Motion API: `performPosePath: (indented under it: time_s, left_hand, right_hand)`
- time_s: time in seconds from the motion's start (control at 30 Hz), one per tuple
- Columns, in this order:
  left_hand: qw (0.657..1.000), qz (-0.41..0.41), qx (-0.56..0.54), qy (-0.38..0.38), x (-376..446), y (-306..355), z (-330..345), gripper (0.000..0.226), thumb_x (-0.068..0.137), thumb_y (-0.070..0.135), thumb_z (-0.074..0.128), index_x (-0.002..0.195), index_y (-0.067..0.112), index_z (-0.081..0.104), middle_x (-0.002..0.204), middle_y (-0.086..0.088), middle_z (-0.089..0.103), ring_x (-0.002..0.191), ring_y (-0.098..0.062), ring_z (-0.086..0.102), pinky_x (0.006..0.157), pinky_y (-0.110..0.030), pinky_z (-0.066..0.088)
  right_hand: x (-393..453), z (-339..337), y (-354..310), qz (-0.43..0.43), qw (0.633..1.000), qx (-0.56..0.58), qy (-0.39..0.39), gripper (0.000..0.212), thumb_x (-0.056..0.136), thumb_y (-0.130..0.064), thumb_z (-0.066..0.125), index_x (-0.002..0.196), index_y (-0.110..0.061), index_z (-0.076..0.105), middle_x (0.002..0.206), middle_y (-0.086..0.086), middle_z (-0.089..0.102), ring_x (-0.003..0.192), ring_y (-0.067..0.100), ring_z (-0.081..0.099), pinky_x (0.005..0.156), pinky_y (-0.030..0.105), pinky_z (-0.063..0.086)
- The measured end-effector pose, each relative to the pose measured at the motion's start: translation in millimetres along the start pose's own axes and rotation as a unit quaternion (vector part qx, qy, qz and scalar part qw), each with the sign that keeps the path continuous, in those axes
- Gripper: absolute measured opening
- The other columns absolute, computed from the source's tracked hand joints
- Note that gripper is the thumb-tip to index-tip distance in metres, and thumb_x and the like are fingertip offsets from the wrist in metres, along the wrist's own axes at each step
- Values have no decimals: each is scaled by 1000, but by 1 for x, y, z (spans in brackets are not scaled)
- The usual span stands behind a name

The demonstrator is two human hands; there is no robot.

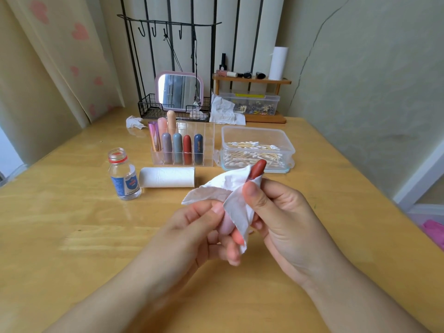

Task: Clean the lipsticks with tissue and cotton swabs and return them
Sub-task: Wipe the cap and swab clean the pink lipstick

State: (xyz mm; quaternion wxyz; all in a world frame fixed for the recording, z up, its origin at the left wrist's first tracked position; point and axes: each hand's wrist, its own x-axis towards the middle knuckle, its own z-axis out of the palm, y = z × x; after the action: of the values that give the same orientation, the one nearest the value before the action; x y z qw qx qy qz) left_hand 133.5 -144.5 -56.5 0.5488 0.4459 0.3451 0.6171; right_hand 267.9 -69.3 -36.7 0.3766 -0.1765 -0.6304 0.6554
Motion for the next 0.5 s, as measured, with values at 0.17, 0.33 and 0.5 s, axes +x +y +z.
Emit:
performPosePath:
  time_s: [0.17, 0.33, 0.5]
  left_hand:
    - [999, 40, 11, 16, 0, 1, -2, 43, 70, 40, 80, 81, 1, 66, 70, -12, 63, 57, -19, 54, 62, -30, 50]
    - [992, 74, 63, 79, 0, -1, -1, 44, 53, 43, 88, 77, 12, 69, 75, -13, 67, 58, -21, 60, 60, -29, 52]
    - [1000, 4, 12, -2, -3, 3, 2, 31, 83, 34, 58, 81, 4, 65, 69, -12, 64, 61, -21, 58, 64, -27, 51]
  right_hand:
    - [0, -1, 0, -12, 1000, -8, 1, 46, 65, -63, 72, 76, -18, 68, 67, 8, 67, 64, 31, 53, 66, 56, 41]
    - [0, 1, -2, -11, 1000, -12, 21, 41, 63, -62, 74, 73, -23, 70, 69, 7, 61, 66, 25, 46, 62, 32, 37]
    - [-1, -1, -4, 0, 1000, -18, 21, 32, 69, -53, 74, 71, -21, 68, 64, 7, 61, 61, 24, 48, 64, 37, 38]
